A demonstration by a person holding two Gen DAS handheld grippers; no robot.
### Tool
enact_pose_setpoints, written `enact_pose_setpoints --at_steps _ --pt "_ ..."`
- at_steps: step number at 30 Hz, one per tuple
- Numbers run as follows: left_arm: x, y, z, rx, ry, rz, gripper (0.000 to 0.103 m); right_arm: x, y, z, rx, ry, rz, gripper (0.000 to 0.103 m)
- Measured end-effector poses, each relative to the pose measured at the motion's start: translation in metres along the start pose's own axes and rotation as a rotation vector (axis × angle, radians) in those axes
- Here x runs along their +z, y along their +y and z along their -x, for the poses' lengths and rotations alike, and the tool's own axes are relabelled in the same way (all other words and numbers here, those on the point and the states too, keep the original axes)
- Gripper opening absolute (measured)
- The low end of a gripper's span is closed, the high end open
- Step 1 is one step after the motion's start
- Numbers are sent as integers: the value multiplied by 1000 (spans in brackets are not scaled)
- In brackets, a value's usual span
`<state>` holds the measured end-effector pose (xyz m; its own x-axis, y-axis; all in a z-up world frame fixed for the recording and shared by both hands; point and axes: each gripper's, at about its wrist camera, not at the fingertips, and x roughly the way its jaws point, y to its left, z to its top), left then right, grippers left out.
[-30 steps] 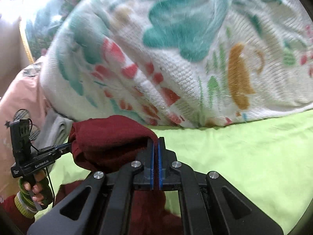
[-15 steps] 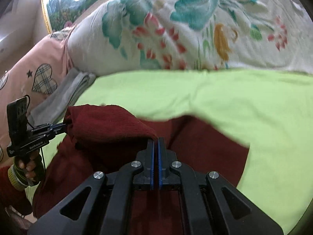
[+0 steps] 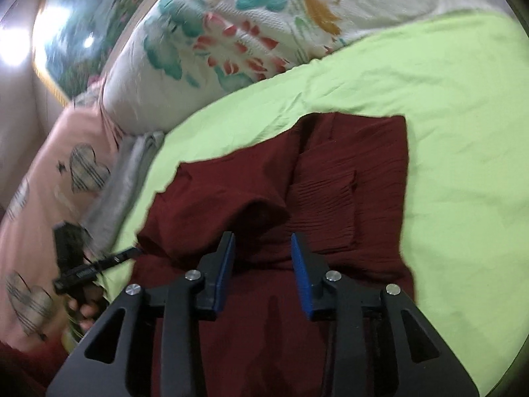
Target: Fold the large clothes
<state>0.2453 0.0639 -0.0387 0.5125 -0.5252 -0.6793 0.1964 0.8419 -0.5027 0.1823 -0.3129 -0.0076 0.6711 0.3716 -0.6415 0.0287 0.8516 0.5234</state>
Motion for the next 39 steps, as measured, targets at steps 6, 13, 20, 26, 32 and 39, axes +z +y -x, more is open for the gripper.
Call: enact_pose_setpoints --at_steps 6,13,20,26,32,39 --pt "24 14 -32 -191 113 213 51 16 -11 -31 132 47 -257 64" --pt "30 30 -59 -356 191 386 51 18 -21 -74 212 154 -436 64" --pt "34 31 -62 -370 136 407 7 20 -21 -79 194 120 -421 11" --pt "42 19 -28 -276 19 251 0 10 11 -26 214 -26 -134 10" --pt "25 22 -35 -249 113 213 16 -25 -1 -38 38 147 -112 41" --pt "16 4 -67 -227 220 197 56 -13 -15 -24 45 64 -189 58"
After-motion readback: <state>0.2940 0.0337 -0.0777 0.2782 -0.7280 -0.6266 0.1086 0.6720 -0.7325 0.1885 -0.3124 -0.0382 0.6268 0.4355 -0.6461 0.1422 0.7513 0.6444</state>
